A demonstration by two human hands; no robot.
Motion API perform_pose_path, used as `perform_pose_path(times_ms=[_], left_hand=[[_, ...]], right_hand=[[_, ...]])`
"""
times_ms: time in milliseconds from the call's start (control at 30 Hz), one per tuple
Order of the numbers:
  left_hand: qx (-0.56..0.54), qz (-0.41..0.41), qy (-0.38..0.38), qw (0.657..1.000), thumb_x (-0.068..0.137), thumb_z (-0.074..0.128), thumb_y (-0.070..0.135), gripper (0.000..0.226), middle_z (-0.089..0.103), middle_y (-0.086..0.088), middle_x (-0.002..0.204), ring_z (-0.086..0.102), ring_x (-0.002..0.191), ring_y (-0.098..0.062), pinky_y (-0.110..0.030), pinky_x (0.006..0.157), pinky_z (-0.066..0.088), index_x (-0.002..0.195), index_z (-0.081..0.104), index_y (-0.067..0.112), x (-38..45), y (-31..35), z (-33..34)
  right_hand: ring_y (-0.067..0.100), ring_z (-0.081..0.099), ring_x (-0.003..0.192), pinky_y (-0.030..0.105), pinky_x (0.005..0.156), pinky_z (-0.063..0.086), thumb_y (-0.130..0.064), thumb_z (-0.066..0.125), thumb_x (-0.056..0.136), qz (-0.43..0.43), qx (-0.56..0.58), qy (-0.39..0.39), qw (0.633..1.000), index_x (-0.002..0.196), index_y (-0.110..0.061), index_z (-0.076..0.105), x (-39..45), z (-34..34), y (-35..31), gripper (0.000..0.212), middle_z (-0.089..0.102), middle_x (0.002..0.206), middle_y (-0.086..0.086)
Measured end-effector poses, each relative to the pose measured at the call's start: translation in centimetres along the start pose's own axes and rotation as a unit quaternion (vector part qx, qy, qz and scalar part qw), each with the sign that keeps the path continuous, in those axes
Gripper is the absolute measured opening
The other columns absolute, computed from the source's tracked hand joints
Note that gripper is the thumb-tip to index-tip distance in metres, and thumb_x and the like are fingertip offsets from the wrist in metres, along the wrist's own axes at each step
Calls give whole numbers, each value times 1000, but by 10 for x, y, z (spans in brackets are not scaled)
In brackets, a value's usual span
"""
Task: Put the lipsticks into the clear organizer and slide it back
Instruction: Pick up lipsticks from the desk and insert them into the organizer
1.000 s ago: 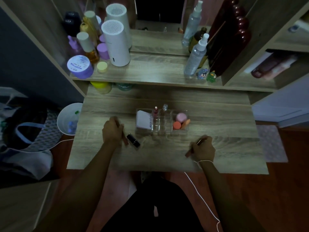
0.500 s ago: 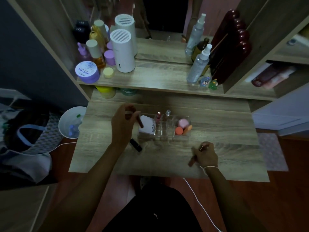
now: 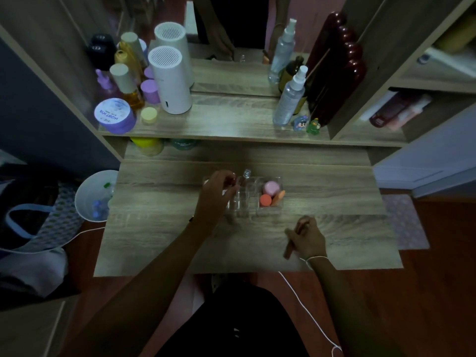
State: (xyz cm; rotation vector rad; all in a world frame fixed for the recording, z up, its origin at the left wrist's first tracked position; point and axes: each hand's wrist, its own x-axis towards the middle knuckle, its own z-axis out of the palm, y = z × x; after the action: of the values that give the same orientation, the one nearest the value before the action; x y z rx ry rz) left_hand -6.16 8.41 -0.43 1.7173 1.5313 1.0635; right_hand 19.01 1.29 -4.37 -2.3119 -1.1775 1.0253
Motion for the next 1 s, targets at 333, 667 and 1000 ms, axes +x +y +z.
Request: perform_pose_path(times_ms=[333, 667, 1000], left_hand=[[40, -24, -30, 998, 85, 66, 12, 19, 65, -12, 99, 62, 90, -25, -53, 84, 50, 102, 60, 7, -2, -3, 9], [55, -7, 0, 998, 81, 71, 13, 21, 68, -11, 95, 61, 87, -22, -52, 81, 50, 99, 63, 7, -3, -2, 9], [55, -41, -24, 997, 84, 69, 18, 24, 66, -10, 101, 59, 93, -23, -49, 86, 50, 106, 63, 8, 0, -7, 5]], right_hand=[[35, 65, 89, 50, 84, 53, -24, 80, 73, 60, 172, 30, 983, 99, -17, 47, 2, -9, -10, 42, 65, 87, 9], [24, 64, 77, 43, 67, 59, 4, 66, 81, -67, 320, 27, 945, 122, -15, 48, 1, -49, -103, 49, 63, 91, 16], [8, 64, 78, 22, 71, 53, -10, 77, 75, -268, 178, 65, 944, 88, -21, 63, 14, -33, -140, 22, 67, 83, -8]])
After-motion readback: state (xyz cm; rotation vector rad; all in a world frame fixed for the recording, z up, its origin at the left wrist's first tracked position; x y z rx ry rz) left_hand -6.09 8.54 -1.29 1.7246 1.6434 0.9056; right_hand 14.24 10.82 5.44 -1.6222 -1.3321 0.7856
